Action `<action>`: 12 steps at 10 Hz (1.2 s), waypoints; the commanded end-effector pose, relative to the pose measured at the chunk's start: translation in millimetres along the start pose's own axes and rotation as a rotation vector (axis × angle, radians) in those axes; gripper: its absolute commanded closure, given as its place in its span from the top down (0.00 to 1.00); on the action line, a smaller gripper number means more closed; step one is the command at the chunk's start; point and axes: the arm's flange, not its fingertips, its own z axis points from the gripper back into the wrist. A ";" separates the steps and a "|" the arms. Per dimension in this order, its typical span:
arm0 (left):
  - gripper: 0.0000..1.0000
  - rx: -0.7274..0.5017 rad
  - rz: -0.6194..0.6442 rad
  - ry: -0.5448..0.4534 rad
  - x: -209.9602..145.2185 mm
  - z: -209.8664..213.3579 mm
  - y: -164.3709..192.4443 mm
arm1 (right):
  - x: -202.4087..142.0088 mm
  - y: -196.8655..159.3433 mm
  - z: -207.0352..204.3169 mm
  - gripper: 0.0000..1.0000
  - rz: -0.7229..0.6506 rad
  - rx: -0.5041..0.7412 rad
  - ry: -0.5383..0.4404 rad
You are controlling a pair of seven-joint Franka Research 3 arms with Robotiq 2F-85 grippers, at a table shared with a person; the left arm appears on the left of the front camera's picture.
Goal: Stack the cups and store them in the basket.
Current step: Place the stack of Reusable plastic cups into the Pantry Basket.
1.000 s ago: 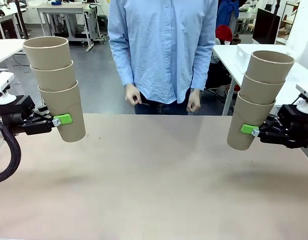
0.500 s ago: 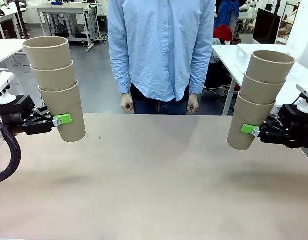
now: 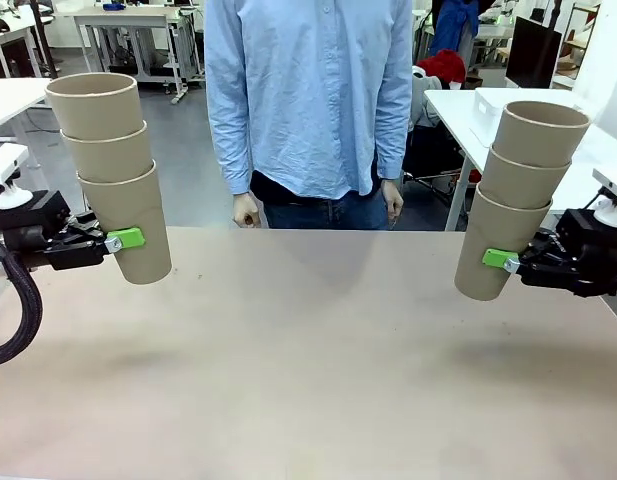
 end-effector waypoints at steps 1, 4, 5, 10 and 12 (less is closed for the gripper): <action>0.86 -0.006 -0.017 -0.006 3.2 -0.8 -0.8 | 3.3 0.2 -0.3 0.85 0.010 0.000 -0.002; 0.86 -0.006 -0.017 -0.006 3.2 -0.8 -0.8 | 3.3 0.2 -0.3 0.85 0.010 0.000 -0.002; 0.86 -0.006 -0.017 -0.006 3.2 -0.8 -0.8 | 3.3 0.2 -0.3 0.85 0.010 0.000 -0.002; 0.86 -0.006 -0.017 -0.006 3.2 -0.8 -0.8 | 3.3 0.2 -0.3 0.85 0.010 0.000 -0.002; 0.86 -0.006 -0.017 -0.006 3.2 -0.8 -0.8 | 3.3 0.2 -0.3 0.85 0.010 0.000 -0.002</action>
